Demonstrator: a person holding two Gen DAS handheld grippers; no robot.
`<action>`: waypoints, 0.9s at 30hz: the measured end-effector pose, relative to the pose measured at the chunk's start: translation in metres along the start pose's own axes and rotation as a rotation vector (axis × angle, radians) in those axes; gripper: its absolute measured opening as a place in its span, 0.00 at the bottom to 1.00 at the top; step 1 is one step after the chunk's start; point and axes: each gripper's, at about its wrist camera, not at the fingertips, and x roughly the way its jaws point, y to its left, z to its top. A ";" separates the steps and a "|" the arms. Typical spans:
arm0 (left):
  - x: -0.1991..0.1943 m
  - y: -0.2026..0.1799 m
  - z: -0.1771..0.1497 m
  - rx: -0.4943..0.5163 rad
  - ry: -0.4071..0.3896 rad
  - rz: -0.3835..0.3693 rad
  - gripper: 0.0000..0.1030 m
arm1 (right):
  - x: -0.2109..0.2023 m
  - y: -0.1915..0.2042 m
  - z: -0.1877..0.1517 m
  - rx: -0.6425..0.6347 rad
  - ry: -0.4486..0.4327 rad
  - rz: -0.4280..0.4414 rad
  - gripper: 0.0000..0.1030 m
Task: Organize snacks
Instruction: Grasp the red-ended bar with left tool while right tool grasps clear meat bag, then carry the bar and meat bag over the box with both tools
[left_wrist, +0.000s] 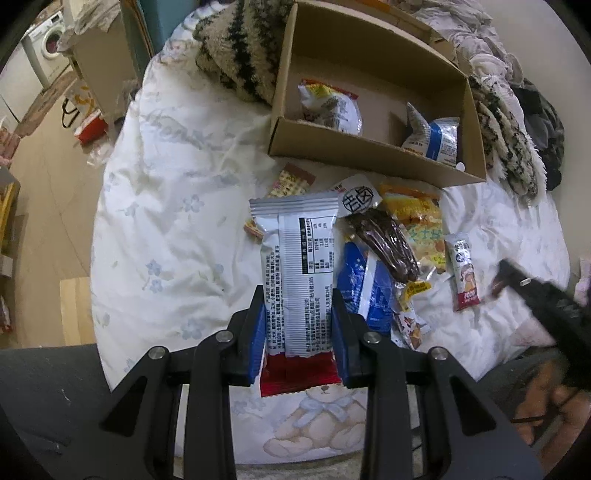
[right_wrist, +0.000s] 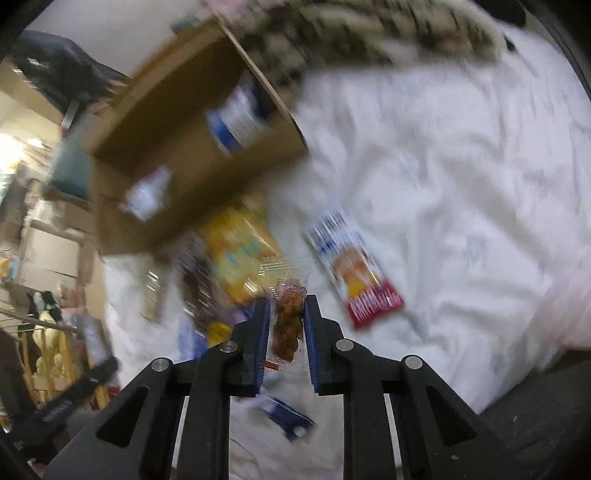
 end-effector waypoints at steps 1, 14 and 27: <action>-0.001 0.001 0.000 -0.002 -0.006 0.005 0.26 | -0.009 0.005 0.003 -0.017 -0.036 0.029 0.19; 0.002 0.002 0.000 0.020 -0.043 0.054 0.26 | -0.035 0.043 0.005 -0.132 -0.143 0.175 0.19; -0.044 -0.011 0.038 0.016 -0.172 0.022 0.26 | -0.092 0.057 0.044 -0.189 -0.307 0.273 0.19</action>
